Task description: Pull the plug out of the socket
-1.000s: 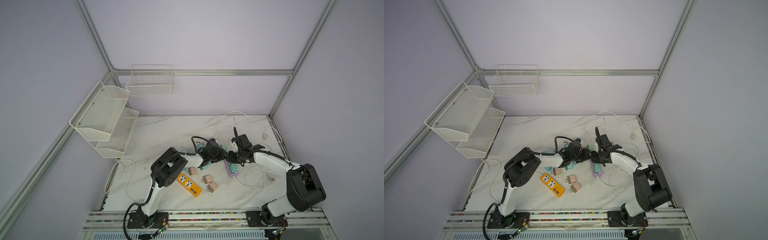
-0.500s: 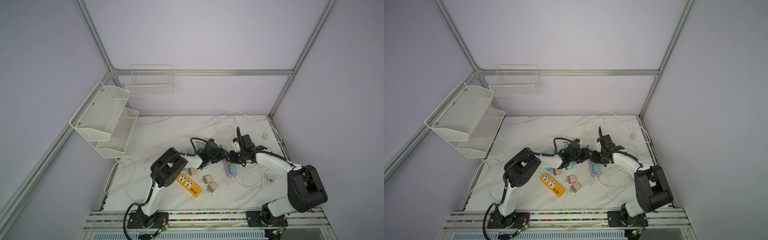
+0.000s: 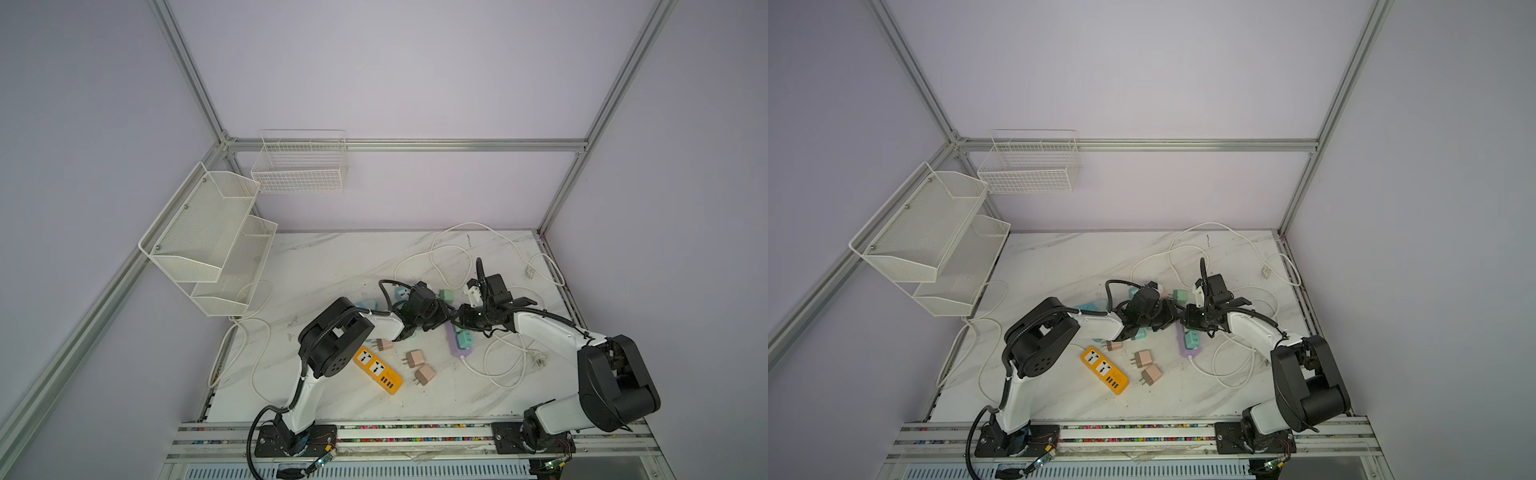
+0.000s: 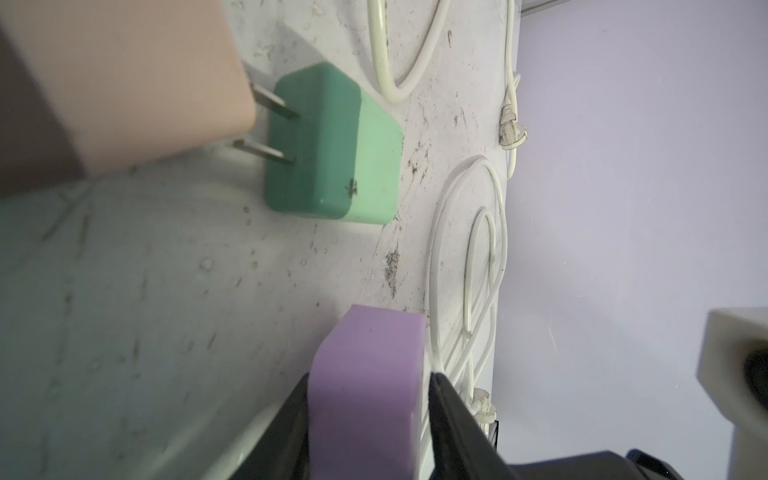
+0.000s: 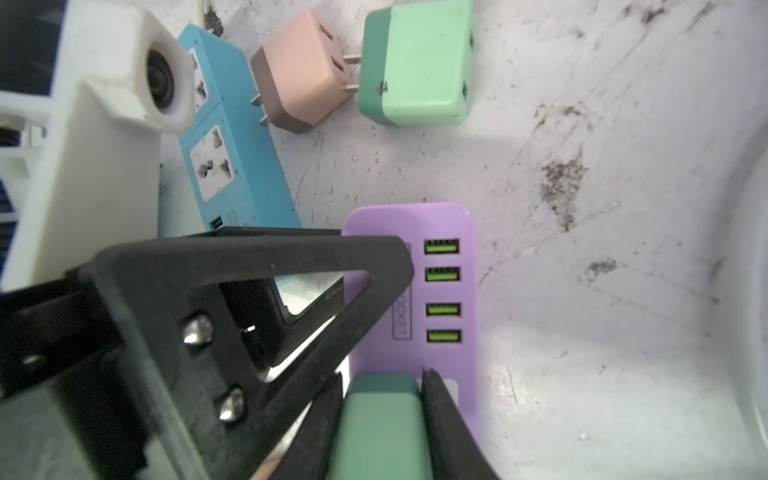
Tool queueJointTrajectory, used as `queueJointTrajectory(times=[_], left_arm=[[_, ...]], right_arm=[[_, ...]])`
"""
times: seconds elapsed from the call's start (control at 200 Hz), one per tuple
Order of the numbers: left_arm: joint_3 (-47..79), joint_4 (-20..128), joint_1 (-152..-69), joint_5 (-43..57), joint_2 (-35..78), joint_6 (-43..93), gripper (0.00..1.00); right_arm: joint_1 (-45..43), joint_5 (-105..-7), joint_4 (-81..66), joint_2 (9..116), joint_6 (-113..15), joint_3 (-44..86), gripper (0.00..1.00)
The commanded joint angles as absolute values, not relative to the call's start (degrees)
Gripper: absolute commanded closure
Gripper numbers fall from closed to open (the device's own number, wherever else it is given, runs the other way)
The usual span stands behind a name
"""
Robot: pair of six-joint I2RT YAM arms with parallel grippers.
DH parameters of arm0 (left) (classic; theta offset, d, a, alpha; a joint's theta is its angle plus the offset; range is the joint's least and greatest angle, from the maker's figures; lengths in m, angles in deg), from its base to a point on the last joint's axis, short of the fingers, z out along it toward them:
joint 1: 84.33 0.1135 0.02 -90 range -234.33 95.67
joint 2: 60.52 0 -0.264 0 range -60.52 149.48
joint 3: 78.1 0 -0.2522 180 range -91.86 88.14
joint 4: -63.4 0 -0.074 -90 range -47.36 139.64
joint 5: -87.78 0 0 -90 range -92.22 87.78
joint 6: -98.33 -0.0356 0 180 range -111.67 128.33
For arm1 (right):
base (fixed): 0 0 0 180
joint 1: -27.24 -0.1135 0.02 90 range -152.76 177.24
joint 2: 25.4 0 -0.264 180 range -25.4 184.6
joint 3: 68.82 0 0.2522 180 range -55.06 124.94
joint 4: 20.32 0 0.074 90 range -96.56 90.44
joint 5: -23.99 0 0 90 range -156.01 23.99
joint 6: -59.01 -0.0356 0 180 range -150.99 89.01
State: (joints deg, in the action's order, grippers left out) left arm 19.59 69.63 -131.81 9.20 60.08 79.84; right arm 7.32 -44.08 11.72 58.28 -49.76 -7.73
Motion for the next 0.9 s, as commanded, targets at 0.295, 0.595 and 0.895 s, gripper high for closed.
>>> queueJointTrajectory(times=[0.295, 0.595, 0.895], left_arm=[[19.3, 65.8, -133.3, 10.0, 60.5, 77.5, 0.77], [19.8, 63.8, -133.1, 9.3, 60.5, 75.7, 0.86], [21.5, 64.8, -132.7, 9.3, 59.9, 75.5, 0.95]], right_arm=[[7.0, -45.5, 11.3, 56.4, -45.9, -3.9, 1.00], [6.8, -47.0, 11.9, 55.0, -45.5, -3.1, 1.00], [7.6, -46.8, 11.4, 53.6, -45.4, -3.2, 1.00]])
